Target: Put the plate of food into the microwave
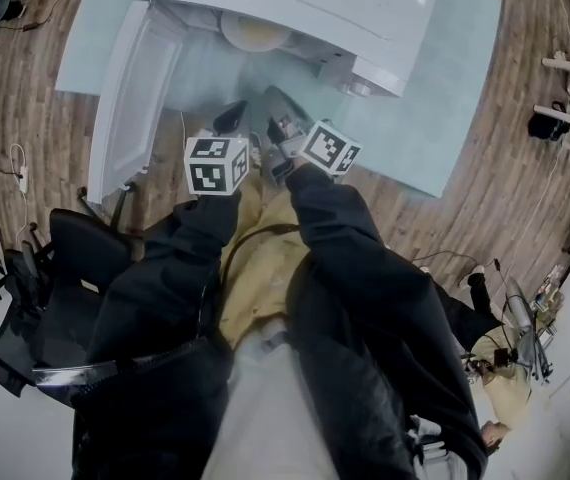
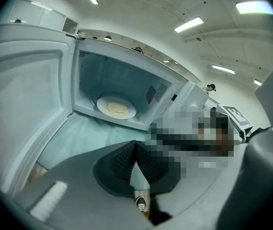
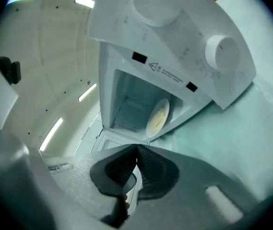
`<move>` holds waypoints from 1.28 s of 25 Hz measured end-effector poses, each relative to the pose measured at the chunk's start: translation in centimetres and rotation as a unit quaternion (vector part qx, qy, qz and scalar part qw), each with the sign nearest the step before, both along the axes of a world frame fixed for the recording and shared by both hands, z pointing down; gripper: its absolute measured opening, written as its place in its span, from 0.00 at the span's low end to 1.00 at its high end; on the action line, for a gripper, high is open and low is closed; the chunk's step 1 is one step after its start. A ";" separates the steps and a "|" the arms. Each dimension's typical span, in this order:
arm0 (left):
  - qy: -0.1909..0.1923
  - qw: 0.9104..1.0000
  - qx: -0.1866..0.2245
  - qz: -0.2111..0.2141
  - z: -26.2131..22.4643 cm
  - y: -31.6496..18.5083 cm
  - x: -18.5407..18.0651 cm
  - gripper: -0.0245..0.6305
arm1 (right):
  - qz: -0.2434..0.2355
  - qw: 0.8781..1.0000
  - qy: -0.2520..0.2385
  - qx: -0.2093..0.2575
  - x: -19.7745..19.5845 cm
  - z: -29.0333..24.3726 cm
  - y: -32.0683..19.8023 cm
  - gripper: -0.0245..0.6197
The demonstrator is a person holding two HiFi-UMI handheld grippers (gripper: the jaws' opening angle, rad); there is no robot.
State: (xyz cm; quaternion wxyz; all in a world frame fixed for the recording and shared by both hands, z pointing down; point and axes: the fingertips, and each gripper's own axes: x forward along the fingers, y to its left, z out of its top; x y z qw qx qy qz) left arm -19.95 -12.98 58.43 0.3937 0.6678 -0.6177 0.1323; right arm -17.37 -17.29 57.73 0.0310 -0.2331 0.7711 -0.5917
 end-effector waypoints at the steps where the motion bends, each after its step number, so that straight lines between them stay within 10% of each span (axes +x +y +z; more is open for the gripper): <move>1: -0.002 1.000 0.005 0.003 -0.4 -0.1 0.4 0.03 | -0.003 1.000 0.006 0.012 0.4 -0.4 0.1 0.03; 13: -0.054 0.992 0.113 0.026 -10.4 -0.9 2.2 0.03 | -0.077 0.956 0.133 0.250 2.8 -10.5 2.8 0.03; 27: -0.097 0.959 0.261 0.048 -24.4 -6.2 5.9 0.03 | 0.010 0.851 0.223 0.476 6.7 -26.5 -2.6 0.03; 32: -0.115 0.947 0.296 0.052 -27.9 -7.6 6.9 0.03 | 0.035 0.838 0.247 0.485 8.5 -28.5 -4.1 0.03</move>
